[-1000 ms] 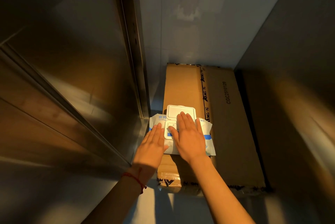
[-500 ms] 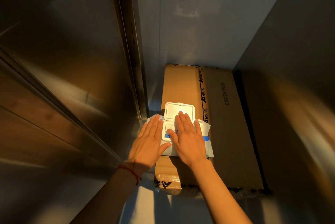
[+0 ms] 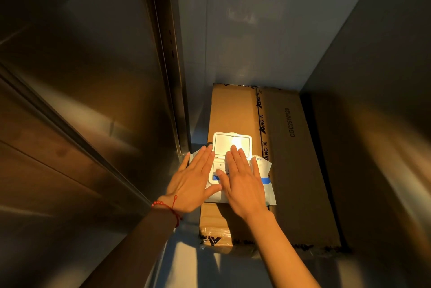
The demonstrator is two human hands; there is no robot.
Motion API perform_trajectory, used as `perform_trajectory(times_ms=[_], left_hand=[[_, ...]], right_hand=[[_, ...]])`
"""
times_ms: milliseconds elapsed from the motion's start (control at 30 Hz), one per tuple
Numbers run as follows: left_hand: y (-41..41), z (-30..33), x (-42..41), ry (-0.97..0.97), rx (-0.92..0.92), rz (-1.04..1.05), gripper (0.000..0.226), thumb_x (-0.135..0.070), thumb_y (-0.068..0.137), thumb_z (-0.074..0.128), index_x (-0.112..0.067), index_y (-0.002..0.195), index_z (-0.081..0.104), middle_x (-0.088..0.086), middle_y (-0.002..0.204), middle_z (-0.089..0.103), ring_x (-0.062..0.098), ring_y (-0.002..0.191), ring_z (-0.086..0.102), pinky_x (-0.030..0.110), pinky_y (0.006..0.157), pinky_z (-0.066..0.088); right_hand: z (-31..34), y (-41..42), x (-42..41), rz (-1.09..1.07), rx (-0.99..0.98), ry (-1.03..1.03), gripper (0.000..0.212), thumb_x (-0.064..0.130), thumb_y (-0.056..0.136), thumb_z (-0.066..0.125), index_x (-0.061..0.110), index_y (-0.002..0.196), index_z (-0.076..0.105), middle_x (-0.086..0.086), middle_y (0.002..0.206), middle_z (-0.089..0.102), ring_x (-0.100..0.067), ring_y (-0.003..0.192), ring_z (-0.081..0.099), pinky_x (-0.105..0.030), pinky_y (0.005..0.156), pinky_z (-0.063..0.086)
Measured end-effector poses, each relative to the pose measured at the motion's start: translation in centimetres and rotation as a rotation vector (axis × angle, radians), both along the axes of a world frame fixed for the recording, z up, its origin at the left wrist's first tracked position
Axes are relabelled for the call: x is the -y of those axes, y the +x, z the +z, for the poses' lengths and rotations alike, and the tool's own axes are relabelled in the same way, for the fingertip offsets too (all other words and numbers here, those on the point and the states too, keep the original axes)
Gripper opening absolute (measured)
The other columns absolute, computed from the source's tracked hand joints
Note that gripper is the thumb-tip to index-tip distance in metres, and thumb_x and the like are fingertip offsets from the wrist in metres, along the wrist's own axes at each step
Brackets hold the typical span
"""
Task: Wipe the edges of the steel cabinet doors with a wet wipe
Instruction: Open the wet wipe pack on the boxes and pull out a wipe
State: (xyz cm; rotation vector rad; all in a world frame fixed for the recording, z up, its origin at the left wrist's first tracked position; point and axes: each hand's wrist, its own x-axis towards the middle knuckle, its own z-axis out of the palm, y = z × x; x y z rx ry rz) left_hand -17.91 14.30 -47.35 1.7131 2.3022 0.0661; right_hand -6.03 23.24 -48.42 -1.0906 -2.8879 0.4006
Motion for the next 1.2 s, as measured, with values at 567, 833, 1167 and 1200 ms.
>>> perform_trajectory(times_ms=[567,833,1167,1200], left_hand=[[0.0,-0.5,-0.5,-0.008,-0.020,-0.032,0.072,-0.061,0.092,0.022,-0.028,0.131,-0.029,-0.006,0.142,-0.033,0.011,0.139,-0.020,0.036,0.113,-0.012],[-0.2,-0.3,-0.2,0.005,-0.001,-0.037,0.073,-0.058,0.093,0.025,-0.027,0.132,-0.029,-0.006,0.146,-0.031,0.010,0.140,-0.019,0.038,0.116,-0.010],[-0.1,-0.7,-0.2,-0.011,-0.035,-0.024,0.076,-0.058,0.093,0.025,-0.025,0.132,-0.030,-0.007,0.140,-0.035,0.007,0.132,-0.027,0.037,0.114,-0.010],[0.0,-0.7,-0.2,-0.013,-0.044,-0.023,0.076,-0.059,0.093,0.024,-0.025,0.132,-0.030,-0.007,0.140,-0.035,0.008,0.133,-0.026,0.038,0.114,-0.010]], right_hand=[[0.4,0.1,0.8,-0.024,-0.105,-0.011,0.052,0.046,0.099,0.028,0.025,0.147,0.024,0.006,0.155,0.016,-0.011,0.143,0.006,-0.029,0.109,-0.010],[1.4,-0.4,1.2,-0.025,-0.188,0.028,0.043,0.039,0.097,0.044,0.017,0.133,0.050,-0.001,0.147,0.037,-0.018,0.139,0.025,-0.033,0.113,0.006],[1.6,-0.4,0.9,0.064,-0.047,0.108,0.039,0.028,0.096,0.048,0.016,0.134,0.048,-0.003,0.150,0.032,-0.020,0.141,0.020,-0.034,0.115,0.012],[1.8,-0.5,1.0,0.060,-0.039,0.117,0.040,0.026,0.094,0.053,0.015,0.132,0.051,-0.004,0.148,0.035,-0.021,0.140,0.023,-0.034,0.114,0.015]])
